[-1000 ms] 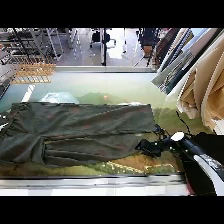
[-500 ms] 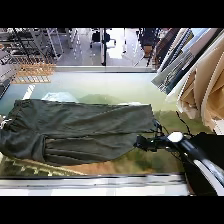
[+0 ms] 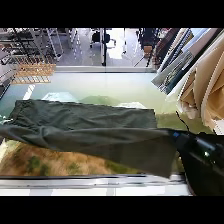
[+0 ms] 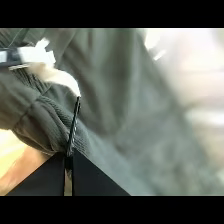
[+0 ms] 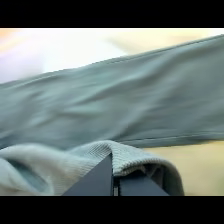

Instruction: Fold the clothes and pants, and hang the long-sleeved shirts on hangers.

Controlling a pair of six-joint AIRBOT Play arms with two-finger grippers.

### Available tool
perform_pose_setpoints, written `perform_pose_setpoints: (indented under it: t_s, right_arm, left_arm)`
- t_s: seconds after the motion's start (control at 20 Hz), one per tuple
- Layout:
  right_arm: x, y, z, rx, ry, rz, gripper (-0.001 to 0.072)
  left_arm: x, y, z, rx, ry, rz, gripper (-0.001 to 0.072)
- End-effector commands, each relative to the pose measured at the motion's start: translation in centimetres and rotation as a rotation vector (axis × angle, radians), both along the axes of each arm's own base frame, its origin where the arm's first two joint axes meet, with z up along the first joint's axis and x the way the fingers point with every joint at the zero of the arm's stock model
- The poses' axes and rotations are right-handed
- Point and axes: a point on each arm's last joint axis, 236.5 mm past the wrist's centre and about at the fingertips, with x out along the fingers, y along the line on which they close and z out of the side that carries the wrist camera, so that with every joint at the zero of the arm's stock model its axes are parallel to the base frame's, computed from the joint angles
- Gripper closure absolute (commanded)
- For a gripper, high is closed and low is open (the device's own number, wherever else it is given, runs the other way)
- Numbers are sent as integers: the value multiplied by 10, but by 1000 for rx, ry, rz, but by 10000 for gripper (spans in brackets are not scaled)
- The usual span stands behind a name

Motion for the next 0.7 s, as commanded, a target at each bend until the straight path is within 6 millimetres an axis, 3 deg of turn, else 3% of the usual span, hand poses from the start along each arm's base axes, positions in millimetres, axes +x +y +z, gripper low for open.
perform_pose_setpoints:
  t_s: [0.0, 0.15, 0.2, 0.25, 0.3, 0.35, 0.4, 0.5, 0.6, 0.65]
  right_arm:
    - [31, -65, -98, -293, 369, -131, 688]
    - [48, -73, -230, -364, 792, -47, 686]
    - [51, -77, -260, -357, 888, -22, 674]
    - [56, -74, -282, -321, 948, 29, 575]
    - [64, -65, -291, -271, 953, 96, 444]
    - [73, -54, -289, -220, 919, 162, 387]
    - [81, -46, -277, -169, 869, 197, 365]
    - [87, -47, -249, -127, 779, 231, 343]
    - [70, -61, -224, -110, 759, 239, 341]
    - [56, -68, -214, -93, 762, 233, 337]
  left_arm:
    - [-40, 2, -43, 214, 332, -142, 689]
    - [-47, -7, -63, 231, 412, -195, 688]
    - [-48, -10, -70, 216, 422, -201, 685]
    - [-50, -12, -75, 204, 432, -204, 619]
    - [-54, -11, -77, 197, 442, -200, 400]
    - [-60, -7, -76, 195, 459, -183, 181]
    - [-69, -1, -75, 196, 482, -164, 116]
    - [-84, 11, -73, 188, 497, -117, 116]
    - [-97, 25, -73, 163, 497, -41, 116]
    - [-95, 30, -71, 140, 453, -1, 116]
